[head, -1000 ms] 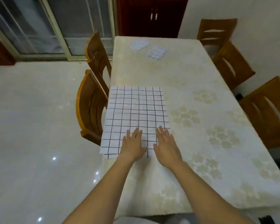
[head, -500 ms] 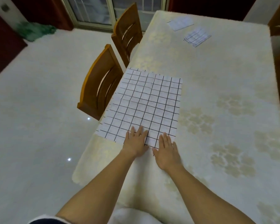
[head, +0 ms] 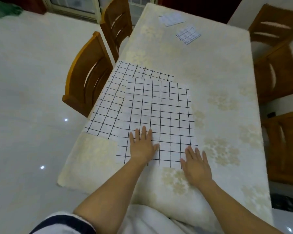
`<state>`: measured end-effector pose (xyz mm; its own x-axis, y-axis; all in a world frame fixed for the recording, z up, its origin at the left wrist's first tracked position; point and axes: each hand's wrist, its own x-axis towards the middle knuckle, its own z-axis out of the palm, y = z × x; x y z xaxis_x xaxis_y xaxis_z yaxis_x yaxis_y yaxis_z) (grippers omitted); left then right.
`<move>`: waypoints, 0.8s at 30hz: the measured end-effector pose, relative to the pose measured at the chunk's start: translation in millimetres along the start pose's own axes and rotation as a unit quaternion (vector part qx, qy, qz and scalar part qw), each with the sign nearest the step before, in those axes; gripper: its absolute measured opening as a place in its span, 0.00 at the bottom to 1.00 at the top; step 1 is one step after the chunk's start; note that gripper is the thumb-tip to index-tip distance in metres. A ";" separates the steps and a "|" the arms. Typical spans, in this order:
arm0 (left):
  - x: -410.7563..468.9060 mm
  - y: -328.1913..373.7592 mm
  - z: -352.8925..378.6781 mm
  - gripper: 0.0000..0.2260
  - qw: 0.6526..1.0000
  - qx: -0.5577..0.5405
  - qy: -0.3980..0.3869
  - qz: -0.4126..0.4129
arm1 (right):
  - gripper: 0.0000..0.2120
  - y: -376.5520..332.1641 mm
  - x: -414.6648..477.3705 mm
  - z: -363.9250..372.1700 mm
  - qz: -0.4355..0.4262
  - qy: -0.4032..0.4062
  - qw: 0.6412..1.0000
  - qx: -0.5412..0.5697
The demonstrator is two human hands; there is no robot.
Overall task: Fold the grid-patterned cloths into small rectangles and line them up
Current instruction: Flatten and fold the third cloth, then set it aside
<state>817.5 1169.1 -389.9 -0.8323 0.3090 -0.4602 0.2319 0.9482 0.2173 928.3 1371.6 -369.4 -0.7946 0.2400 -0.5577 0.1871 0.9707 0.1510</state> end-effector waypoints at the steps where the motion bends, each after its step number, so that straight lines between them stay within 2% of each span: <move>1: -6.7 6.2 5.9 0.33 1.000 -0.005 0.000 0.008 | 0.33 -2.3 0.7 -3.5 0.031 0.001 0.999 0.006; 3: -20.8 19.0 14.2 0.32 1.000 -0.021 0.004 0.017 | 0.30 -12.4 6.9 -13.1 0.069 0.044 0.996 0.033; 6: -36.0 34.9 18.1 0.28 0.998 -0.042 0.028 0.037 | 0.31 -38.7 20.1 -28.5 0.062 0.104 0.985 0.126; 10: -43.5 30.1 12.7 0.23 0.991 -0.060 0.082 0.092 | 0.42 -68.8 37.2 -32.1 0.125 0.061 0.962 0.235; 13: -39.5 6.7 8.0 0.22 0.983 -0.078 0.124 0.107 | 0.52 -69.3 44.3 -23.4 0.165 0.005 0.950 0.264; 15: -34.2 -7.8 6.0 0.23 0.982 -0.082 0.137 0.097 | 0.55 -60.4 44.9 -12.1 0.140 0.002 0.960 0.241; 18: -26.4 -16.2 1.3 0.25 0.989 -0.057 0.100 0.088 | 0.59 -33.0 48.8 -7.3 0.055 0.011 0.975 0.215; 21: -22.3 -11.2 1.0 0.26 0.992 -0.033 0.068 0.102 | 0.63 5.3 55.4 -13.8 -0.035 -0.009 0.989 0.142; 24: -19.7 1.2 4.2 0.27 0.991 -0.008 0.053 0.120 | 0.65 41.3 60.6 -23.2 -0.088 -0.014 0.994 0.055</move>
<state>836.4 1164.5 -384.2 -0.8028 0.5153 -0.2999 0.4228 0.8467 0.3229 874.6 1425.9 -378.0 -0.8040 0.0643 -0.5911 0.1099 0.9931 -0.0414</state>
